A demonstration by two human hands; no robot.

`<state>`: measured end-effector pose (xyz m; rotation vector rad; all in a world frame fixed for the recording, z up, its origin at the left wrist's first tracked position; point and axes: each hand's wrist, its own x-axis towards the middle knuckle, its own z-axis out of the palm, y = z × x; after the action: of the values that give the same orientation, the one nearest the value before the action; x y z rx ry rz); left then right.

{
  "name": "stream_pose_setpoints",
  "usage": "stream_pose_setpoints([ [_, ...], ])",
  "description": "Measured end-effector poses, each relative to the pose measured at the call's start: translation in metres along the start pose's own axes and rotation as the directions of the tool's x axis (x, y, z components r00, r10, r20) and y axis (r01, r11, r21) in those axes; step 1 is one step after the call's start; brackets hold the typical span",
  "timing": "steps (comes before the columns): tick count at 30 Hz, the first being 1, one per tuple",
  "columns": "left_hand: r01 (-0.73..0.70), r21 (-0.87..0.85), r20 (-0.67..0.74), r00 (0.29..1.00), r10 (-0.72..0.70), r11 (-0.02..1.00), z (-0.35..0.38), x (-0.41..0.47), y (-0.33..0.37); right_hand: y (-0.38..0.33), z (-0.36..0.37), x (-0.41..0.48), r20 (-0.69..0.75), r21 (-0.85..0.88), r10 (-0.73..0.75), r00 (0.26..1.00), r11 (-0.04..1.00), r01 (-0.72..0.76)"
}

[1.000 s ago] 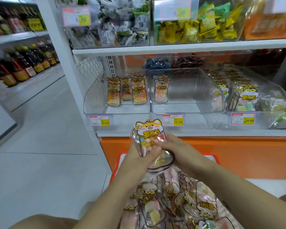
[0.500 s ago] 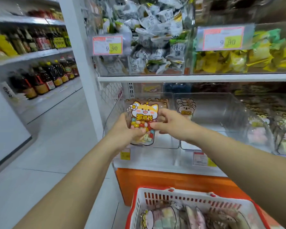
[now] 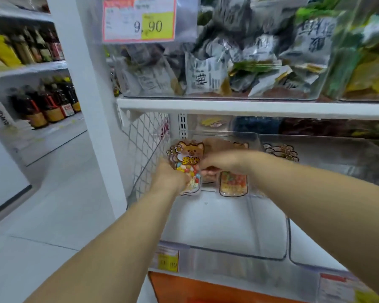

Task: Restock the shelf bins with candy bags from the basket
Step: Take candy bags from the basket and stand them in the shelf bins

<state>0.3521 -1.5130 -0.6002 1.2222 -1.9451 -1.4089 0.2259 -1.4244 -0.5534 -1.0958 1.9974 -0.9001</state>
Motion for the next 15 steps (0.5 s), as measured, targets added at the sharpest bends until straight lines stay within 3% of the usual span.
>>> stream_pose_setpoints([
  [3, 0.041, -0.022, 0.044, 0.998, -0.040, 0.999, 0.021, 0.004, -0.001, 0.004, -0.015, 0.009, -0.010, 0.097, -0.009, 1.000, 0.995, 0.010],
  [6, 0.049, -0.087, 0.071, 0.997, -0.042, 0.995, 0.039, 0.006, -0.007, 0.010, -0.020, 0.013, -0.015, -0.048, 0.023, 1.000, 0.999, -0.024],
  [11, -0.005, 0.018, 0.157, 0.988, 0.002, 1.000, 0.046, 0.012, -0.009, 0.008, -0.019, 0.008, -0.064, -0.185, 0.003, 0.998, 0.983, -0.015],
  [13, -0.054, 0.111, 0.210, 0.977, 0.030, 0.992, 0.046, 0.014, -0.007, 0.005, -0.017, 0.003, -0.126, -0.450, -0.012, 0.992, 0.892, -0.047],
  [15, -0.099, 0.206, 0.273, 0.961, 0.040, 0.974, 0.043, 0.015, -0.005, 0.003, -0.012, 0.003, -0.183, -0.699, -0.081, 0.980, 0.711, -0.072],
])
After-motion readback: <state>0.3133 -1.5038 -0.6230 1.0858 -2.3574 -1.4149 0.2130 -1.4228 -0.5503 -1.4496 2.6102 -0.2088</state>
